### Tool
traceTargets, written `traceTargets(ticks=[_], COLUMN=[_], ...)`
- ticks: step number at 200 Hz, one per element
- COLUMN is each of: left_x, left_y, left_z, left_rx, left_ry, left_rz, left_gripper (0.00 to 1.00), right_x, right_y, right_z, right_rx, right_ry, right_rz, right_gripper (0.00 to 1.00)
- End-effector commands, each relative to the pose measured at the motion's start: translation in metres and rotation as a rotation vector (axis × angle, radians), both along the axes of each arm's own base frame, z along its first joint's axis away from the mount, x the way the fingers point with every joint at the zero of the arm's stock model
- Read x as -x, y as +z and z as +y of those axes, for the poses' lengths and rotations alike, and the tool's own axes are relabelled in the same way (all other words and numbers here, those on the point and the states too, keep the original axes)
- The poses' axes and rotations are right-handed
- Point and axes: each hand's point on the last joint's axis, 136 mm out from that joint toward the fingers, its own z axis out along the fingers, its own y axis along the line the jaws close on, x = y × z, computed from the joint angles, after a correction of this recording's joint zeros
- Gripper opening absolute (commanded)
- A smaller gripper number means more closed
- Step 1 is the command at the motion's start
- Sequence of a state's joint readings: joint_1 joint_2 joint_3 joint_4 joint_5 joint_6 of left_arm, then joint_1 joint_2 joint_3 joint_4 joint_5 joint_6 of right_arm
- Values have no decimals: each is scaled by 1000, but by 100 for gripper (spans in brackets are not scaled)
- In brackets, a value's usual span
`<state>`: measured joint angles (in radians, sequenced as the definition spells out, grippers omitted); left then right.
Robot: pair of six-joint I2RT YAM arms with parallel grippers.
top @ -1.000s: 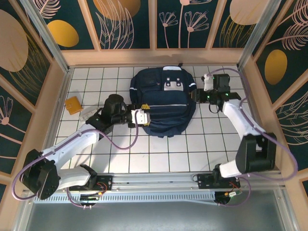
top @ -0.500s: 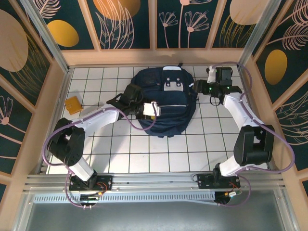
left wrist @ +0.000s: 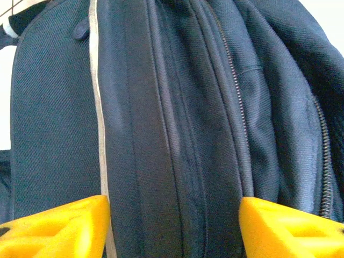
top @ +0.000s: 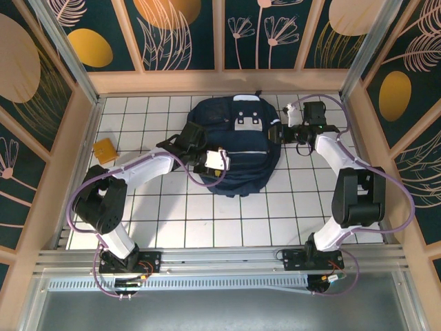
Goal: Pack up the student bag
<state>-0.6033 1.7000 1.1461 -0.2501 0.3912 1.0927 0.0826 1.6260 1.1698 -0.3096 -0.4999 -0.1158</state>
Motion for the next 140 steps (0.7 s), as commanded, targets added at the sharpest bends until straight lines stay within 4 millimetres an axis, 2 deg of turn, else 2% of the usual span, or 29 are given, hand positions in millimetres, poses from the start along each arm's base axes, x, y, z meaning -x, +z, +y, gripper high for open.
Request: traceTargets(ticks=[1, 25, 58, 82, 90, 98, 102, 108, 124, 140], left_x=[-18, -25, -25, -36, -38, -40, -42, -45, -43, -31], left_y=[-3, -9, -23, -28, -29, -32, -33, -32, -25, -7], left_z=[-5, -7, -13, -18, -20, -20, -20, -20, -16, -15], left_rx=[-4, -25, -88, -101, -105, -111, -114, -121, -142, -99], left_ry=[70, 61, 30, 92, 107, 122, 132, 144, 137, 77], left_rz=[-10, -34, -31, -27, -25, -21, -18, -18, -20, -59], left_gripper=[60, 57, 57, 51, 44, 31, 21, 1, 0, 0], right_x=[1, 5, 3, -1, -2, -2, -2, -1, 7, 48], right_y=[14, 15, 22, 31, 32, 31, 31, 30, 27, 23], right_z=[2, -2, -13, -14, -16, -18, -18, -19, -14, 13], right_rx=[0, 18, 70, 75, 83, 91, 94, 105, 136, 155], right_ry=[31, 18, -7, -17, -25, -33, -33, -29, 61, 419], right_rz=[-59, -89, -111, -151, -154, -156, -159, -168, -213, -297], right_gripper=[51, 50, 51, 52, 52, 52, 52, 54, 60, 67])
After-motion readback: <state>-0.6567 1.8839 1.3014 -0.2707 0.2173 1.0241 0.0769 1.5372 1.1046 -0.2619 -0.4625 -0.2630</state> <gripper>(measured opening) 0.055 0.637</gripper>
